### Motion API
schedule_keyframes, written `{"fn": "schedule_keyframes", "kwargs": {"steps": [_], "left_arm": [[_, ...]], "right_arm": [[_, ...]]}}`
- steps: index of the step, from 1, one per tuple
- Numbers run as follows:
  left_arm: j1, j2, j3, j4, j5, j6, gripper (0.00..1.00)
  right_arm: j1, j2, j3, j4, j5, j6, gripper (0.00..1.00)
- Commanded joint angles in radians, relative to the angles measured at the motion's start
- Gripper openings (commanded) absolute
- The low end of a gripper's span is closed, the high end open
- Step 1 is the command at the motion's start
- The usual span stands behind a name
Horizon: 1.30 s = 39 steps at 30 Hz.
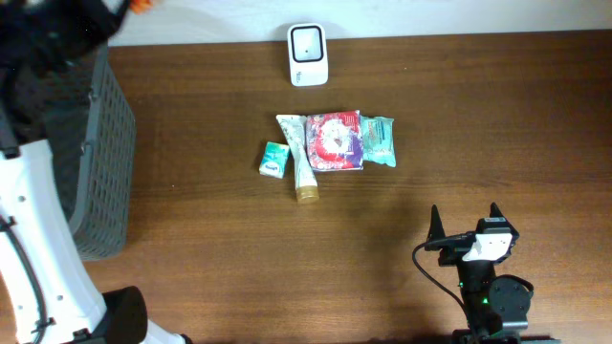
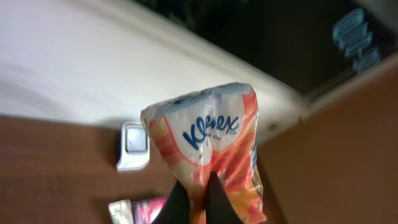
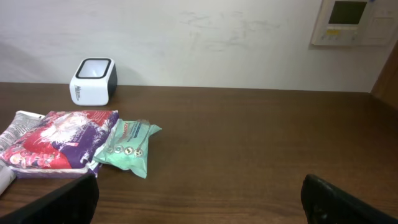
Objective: Scan the item barcode
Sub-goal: 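Lift the orange Kleenex pack out toward the scanner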
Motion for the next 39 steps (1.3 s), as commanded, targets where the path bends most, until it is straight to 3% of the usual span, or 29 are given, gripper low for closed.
{"fn": "schedule_keyframes", "kwargs": {"steps": [1,7,12,14,22,33,36,38,39], "left_arm": [[-0.097,-0.022,0.005,-0.065,-0.022,0.167,0.00],[-0.241,-0.019,0.004,-0.279,-0.175,0.377,0.00],[-0.280,0.006,-0.002,-0.380,-0.213,0.497,0.00],[-0.321,0.064,-0.002,-0.457,-0.386,0.497,0.00],[-0.374,0.365,-0.003,-0.539,-0.649,0.435,0.00],[-0.375,0.735,-0.003,-0.538,-0.646,0.436,0.01],[-0.375,0.755,-0.003,-0.542,-0.645,0.436,0.25],[-0.375,0.755,-0.003,-0.551,-0.645,0.436,0.56],[-0.375,0.755,-0.003,-0.557,-0.645,0.436,0.58]], "right_arm": [[-0.007,-0.006,-0.008,-0.003,0.009,0.005,0.99],[-0.007,-0.006,-0.008,-0.003,0.009,0.005,0.99],[-0.007,-0.006,-0.008,-0.003,0.009,0.005,0.99],[-0.007,-0.006,-0.008,-0.003,0.009,0.005,0.99],[-0.007,-0.006,-0.008,-0.003,0.009,0.005,0.99],[-0.007,-0.006,-0.008,-0.003,0.009,0.005,0.99],[-0.007,-0.006,-0.008,-0.003,0.009,0.005,0.99],[-0.007,-0.006,-0.008,-0.003,0.009,0.005,0.99],[-0.007,-0.006,-0.008,-0.003,0.008,0.005,0.99]]}}
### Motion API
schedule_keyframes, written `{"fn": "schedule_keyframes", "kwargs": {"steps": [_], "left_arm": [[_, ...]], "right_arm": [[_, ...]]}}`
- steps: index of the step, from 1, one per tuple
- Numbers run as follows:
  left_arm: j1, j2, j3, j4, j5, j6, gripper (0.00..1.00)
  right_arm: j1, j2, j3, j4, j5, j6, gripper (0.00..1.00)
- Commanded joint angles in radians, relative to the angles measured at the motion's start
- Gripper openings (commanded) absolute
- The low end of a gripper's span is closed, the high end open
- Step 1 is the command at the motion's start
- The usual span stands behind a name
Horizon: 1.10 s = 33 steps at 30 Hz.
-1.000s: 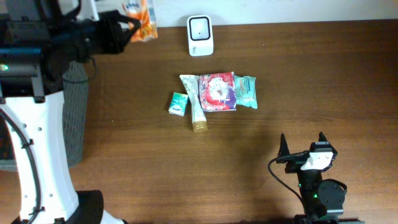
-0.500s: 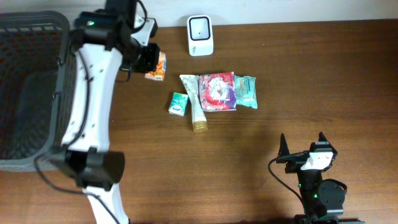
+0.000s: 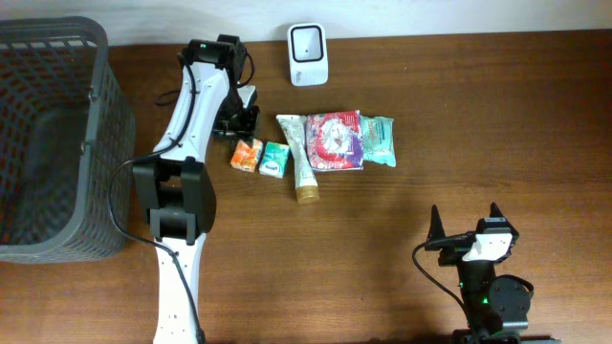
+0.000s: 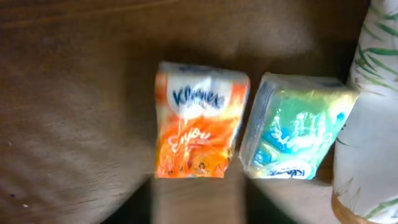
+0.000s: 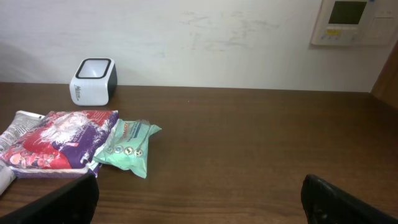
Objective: Scan the item barcode
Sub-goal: 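Lift the orange Kleenex pack out toward the scanner, then set the Kleenex pack beside the small green tissue pack and withdraw left gripper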
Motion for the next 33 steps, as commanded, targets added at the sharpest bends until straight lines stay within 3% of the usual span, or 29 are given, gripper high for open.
{"fn": "schedule_keyframes", "kwargs": {"steps": [1,4,6,9,12,15,17,19,25,33], "left_arm": [[-0.004,0.002,0.000,-0.021,-0.007,-0.002,0.60],[-0.004,0.001,0.031,-0.046,0.027,-0.003,0.59],[0.003,0.001,0.148,-0.104,0.117,-0.003,0.62],[0.017,-0.012,0.359,-0.152,0.134,-0.003,0.62],[0.015,-0.092,0.449,-0.152,0.134,-0.003,0.73],[0.014,-0.202,0.449,-0.152,0.134,-0.003,0.82],[0.014,-0.267,0.449,-0.152,0.133,-0.003,0.82],[0.014,-0.348,0.449,-0.152,0.132,-0.003,0.99],[0.017,-0.458,0.410,-0.152,0.036,-0.056,0.99],[0.017,-0.470,0.196,-0.148,-0.038,-0.059,0.99]], "right_arm": [[-0.007,-0.006,-0.008,-0.003,0.009,0.005,0.99],[-0.007,-0.006,-0.008,-0.003,0.009,0.005,0.99],[-0.007,-0.006,-0.008,-0.003,0.009,0.005,0.99],[-0.007,-0.006,-0.008,-0.003,0.009,0.005,0.99],[-0.007,-0.006,-0.008,-0.003,0.009,0.005,0.99],[-0.007,-0.006,-0.008,-0.003,0.009,0.005,0.99],[-0.007,-0.006,-0.008,-0.003,0.009,0.005,0.99],[-0.007,-0.006,-0.008,-0.003,0.009,0.005,0.99],[-0.007,-0.006,-0.008,-0.003,0.009,0.005,0.99],[-0.007,-0.006,-0.008,-0.003,0.009,0.005,0.99]]}}
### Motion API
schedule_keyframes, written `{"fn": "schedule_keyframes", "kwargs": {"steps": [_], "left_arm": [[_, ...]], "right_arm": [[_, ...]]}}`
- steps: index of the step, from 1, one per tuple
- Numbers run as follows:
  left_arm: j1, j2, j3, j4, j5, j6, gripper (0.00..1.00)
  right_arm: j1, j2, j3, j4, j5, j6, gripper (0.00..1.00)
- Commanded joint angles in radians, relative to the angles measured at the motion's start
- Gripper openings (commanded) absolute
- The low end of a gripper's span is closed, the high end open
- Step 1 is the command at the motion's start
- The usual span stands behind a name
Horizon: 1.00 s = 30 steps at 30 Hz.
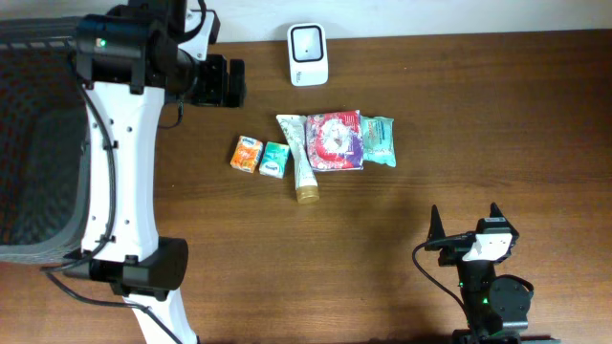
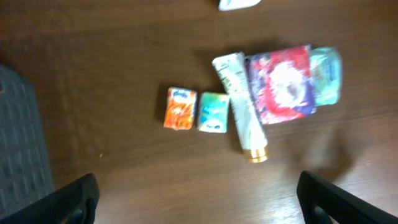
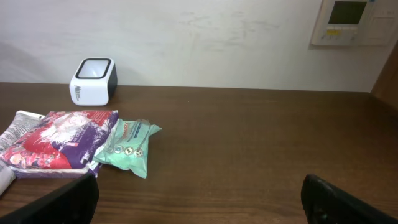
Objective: Scan the item barcode
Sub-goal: 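Set the Kleenex pack beside the small green tissue pack and withdraw left gripper, then move the right gripper from rest toward the green wipes pack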
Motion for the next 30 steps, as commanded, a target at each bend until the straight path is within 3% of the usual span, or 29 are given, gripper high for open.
{"fn": "schedule_keyframes", "kwargs": {"steps": [1,15,17,19,20,24,30], "left_arm": [[0.006,-0.011,-0.024,0.002,-0.052,-0.013,0.99],[0.052,0.005,-0.024,0.039,-0.119,-0.043,0.99],[0.052,0.005,-0.024,0.032,-0.118,-0.043,0.99],[0.052,0.005,-0.024,0.032,-0.118,-0.043,0.99],[0.052,0.005,-0.024,0.032,-0.118,-0.043,0.99],[0.052,0.005,-0.024,0.032,-0.118,-0.043,0.99],[0.052,0.005,-0.024,0.032,-0.118,-0.043,0.99]], "right_arm": [[-0.007,-0.006,-0.008,-0.003,0.009,0.005,0.99],[-0.007,-0.006,-0.008,0.003,-0.005,0.005,0.99],[-0.007,-0.006,-0.008,0.014,-0.138,0.006,0.99],[-0.007,-0.006,-0.008,0.033,-0.551,0.005,0.99],[-0.007,-0.006,-0.008,0.038,-0.616,0.005,0.99],[-0.007,-0.006,-0.008,0.108,-0.688,0.005,0.99],[-0.007,-0.006,-0.008,0.347,-0.687,0.219,0.99]]}}
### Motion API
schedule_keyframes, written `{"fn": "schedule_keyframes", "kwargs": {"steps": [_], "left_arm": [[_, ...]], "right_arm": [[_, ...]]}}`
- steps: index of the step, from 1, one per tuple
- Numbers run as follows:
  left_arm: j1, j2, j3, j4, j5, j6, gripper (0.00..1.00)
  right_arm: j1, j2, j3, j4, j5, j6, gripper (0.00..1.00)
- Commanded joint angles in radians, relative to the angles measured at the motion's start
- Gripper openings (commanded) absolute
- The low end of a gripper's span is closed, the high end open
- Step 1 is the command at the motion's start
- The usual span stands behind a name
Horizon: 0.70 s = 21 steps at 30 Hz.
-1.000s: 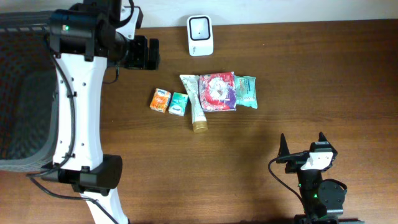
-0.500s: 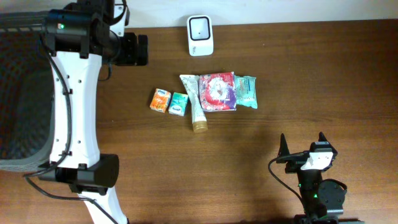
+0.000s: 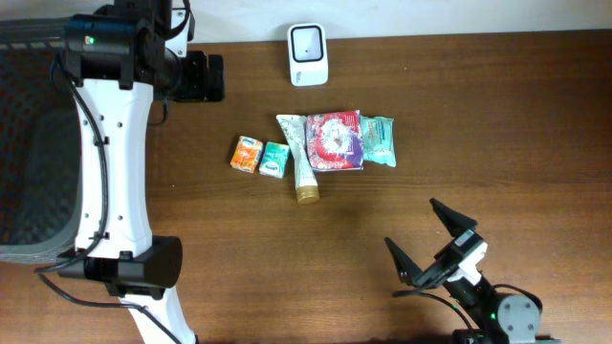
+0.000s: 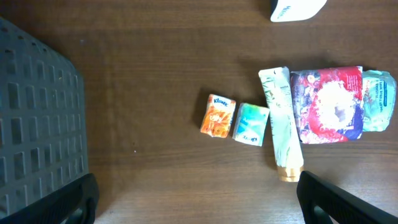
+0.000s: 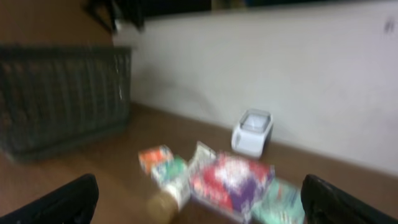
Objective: Scan the item barcode
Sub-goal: 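Move the right gripper from rest toward the green wipes pack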
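The white scanner (image 3: pixel 308 54) stands at the table's far edge. In front of it lie an orange Kleenex pack (image 3: pixel 247 154), a teal tissue pack (image 3: pixel 275 159), a tube (image 3: pixel 299 158), a red and purple pack (image 3: pixel 334 140) and green wipes (image 3: pixel 378 140). My left gripper (image 3: pixel 203 76) hangs open high over the table, left of the scanner; its view looks down on the orange pack (image 4: pixel 217 116). My right gripper (image 3: pixel 427 239) is open at the near right, turned toward the items. Its view is blurred, but the scanner (image 5: pixel 252 132) shows.
A dark mesh basket (image 3: pixel 38 143) fills the left end of the table, and its wall shows in the left wrist view (image 4: pixel 37 118). A pale wall runs behind the table's far edge.
My right gripper has swung from facing the back wall to facing left toward the items, and sits lower in the overhead view. My left gripper has shifted slightly left, still open and high.
My left gripper first held the orange Kleenex pack up in the air. Then the pack lay on the table left of the teal pack, with the gripper close above it. Then the gripper was open and high. The right arm stayed still until its turn now.
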Motion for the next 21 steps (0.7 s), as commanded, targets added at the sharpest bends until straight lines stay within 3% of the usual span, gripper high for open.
{"fn": "schedule_keyframes", "kwargs": {"steps": [1,6,11,14,18,21], "left_arm": [[0.002,0.005,-0.003,-0.002,-0.010,-0.013,0.99],[0.002,0.005,-0.003,-0.002,-0.010,-0.013,0.99],[0.002,0.005,-0.003,-0.002,-0.010,-0.013,0.99],[0.002,0.005,-0.003,-0.002,-0.010,-0.013,0.99],[0.002,0.005,-0.003,-0.002,-0.010,-0.013,0.99],[0.002,0.005,-0.003,-0.002,-0.010,-0.013,0.99]], "right_arm": [[-0.005,-0.006,-0.005,0.127,-0.022,0.092,0.99],[-0.006,-0.006,0.022,0.225,0.169,0.090,0.99],[-0.006,0.040,0.181,0.202,0.238,-0.094,0.99],[-0.006,0.191,0.359,0.084,0.263,-0.177,0.99],[-0.006,0.488,0.678,-0.131,0.259,-0.183,0.99],[-0.006,0.727,1.006,-0.502,0.260,-0.184,0.99]]}}
